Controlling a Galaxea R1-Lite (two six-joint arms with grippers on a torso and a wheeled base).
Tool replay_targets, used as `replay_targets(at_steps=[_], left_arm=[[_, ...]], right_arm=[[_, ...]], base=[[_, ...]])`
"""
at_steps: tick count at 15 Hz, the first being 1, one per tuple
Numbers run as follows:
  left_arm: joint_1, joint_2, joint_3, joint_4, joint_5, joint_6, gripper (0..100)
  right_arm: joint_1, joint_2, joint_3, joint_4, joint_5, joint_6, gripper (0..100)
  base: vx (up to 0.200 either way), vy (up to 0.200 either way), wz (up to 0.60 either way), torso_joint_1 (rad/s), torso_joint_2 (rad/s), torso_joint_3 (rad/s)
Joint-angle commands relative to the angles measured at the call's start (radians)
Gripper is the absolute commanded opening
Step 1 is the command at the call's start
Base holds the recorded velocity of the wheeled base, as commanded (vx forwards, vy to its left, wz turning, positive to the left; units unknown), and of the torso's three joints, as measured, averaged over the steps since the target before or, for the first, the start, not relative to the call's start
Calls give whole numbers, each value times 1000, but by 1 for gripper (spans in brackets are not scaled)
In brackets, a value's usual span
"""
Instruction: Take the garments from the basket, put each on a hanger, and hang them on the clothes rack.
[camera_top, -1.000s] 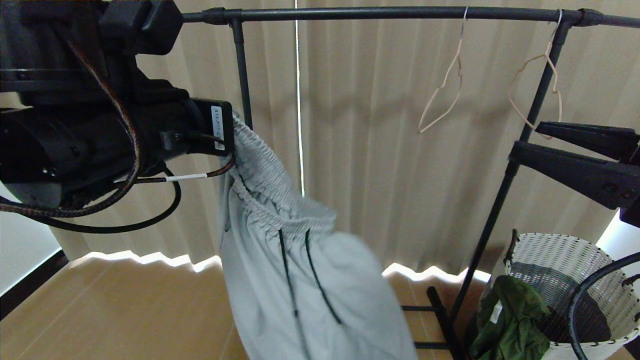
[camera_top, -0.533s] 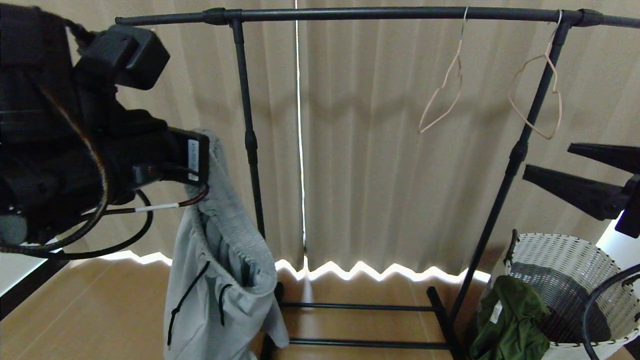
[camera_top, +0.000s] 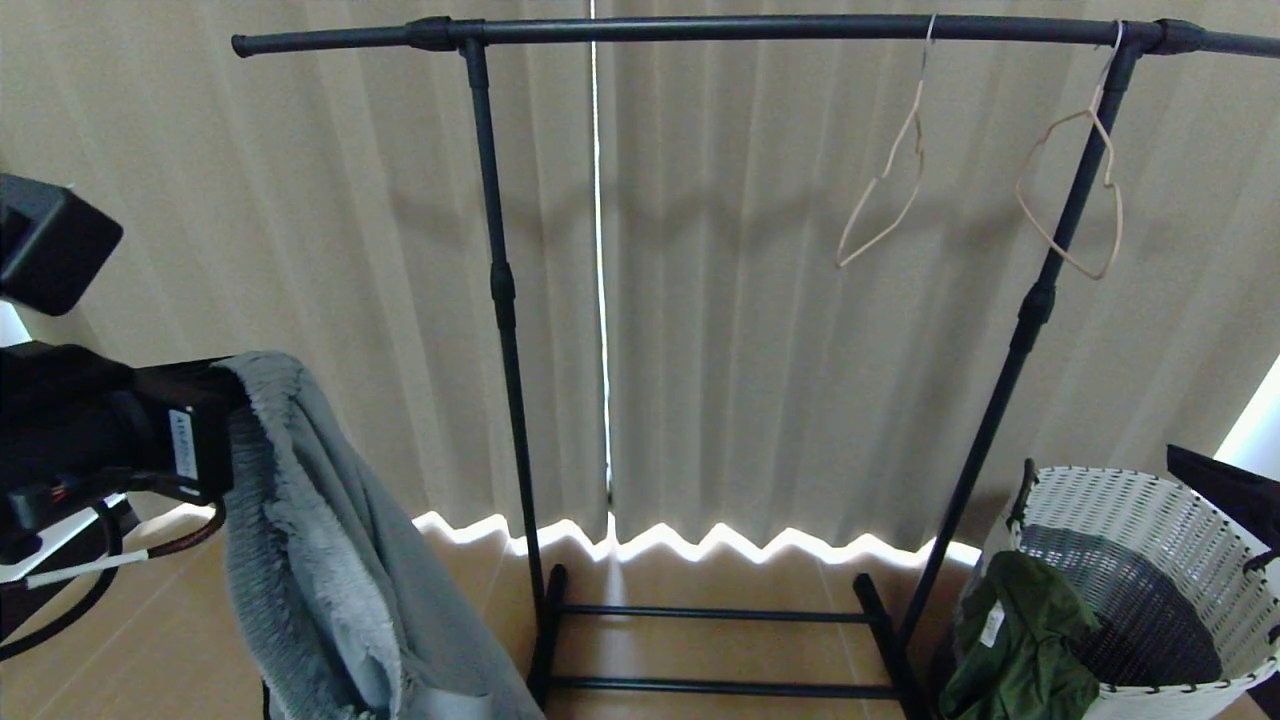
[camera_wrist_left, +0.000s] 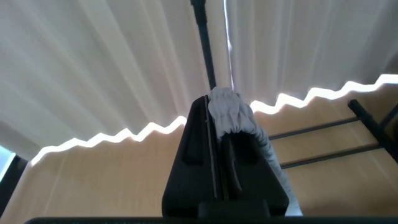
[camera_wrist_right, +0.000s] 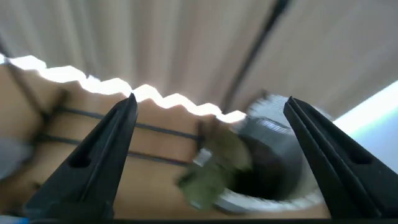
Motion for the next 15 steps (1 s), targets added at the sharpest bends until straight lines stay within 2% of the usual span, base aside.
replay_targets(at_steps=[1, 3, 6, 10, 12, 15], left_arm=[[30, -61, 47, -2, -1, -2, 0], [65, -72, 76, -4, 0, -4, 0], [88, -98, 127, -4, 0, -4, 0], [71, -140, 213, -30, -20, -10, 0], [68, -134, 211, -42, -24, -10, 0], [51, -123, 207, -68, -43, -5, 0]], right_arm=[[-57, -42, 62, -32, -5, -45, 100], [-108, -40, 124, -126, -6, -93, 100], [-149, -37, 189, -241, -5, -114, 100], [-149, -33, 182, -245, -5, -114, 100], [-149, -31, 180, -245, -5, -114, 100], [-149, -31, 173, -244, -5, -113, 100]], base=[[0, 0, 0, 0, 0, 0], [0, 0, 0, 0, 0, 0], [0, 0, 0, 0, 0, 0], [0, 0, 0, 0, 0, 0], [0, 0, 0, 0, 0, 0], [0, 0, 0, 106, -329, -212]])
